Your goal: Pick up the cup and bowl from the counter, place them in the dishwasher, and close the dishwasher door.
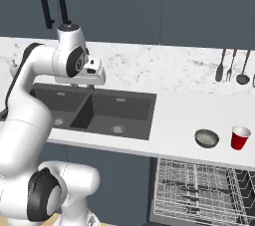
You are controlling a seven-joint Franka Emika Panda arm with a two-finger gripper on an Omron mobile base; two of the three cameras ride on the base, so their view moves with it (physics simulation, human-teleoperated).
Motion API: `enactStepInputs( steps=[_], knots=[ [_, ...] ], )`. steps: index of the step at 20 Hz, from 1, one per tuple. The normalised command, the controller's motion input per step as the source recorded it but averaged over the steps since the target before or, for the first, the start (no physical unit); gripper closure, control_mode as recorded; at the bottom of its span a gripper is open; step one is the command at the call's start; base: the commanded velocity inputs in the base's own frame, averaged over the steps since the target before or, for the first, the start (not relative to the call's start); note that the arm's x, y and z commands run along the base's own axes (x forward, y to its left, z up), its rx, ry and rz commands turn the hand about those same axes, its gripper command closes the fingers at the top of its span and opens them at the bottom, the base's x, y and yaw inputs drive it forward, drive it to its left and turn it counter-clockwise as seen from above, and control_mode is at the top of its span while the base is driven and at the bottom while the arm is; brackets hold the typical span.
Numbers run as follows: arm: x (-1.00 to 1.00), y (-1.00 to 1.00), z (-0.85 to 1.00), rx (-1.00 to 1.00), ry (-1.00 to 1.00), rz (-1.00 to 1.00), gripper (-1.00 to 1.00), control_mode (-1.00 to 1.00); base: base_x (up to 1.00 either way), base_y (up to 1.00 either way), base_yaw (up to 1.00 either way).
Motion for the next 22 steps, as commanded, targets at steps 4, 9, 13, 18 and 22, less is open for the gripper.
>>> enactStepInputs(
  steps=[4,9,13,18,22],
  knots=[
    [0.00,0.00,0.00,0.00,0.00,0.00,-1.00,1.00,0.00,0.00,0.00],
    [0.00,0.00,0.00,0.00,0.00,0.00,-1.00,1.00,-0.02,0.00,-0.48],
    [0.00,0.00,0.00,0.00,0.00,0.00,-1.00,1.00,0.01,0.04,-0.71],
    [0.00,0.00,0.00,0.00,0.00,0.00,-1.00,1.00,0.05,0.27,-0.64],
    [0.00,0.00,0.00,0.00,0.00,0.00,-1.00,1.00,0.00,0.41,-0.53]
  ],
)
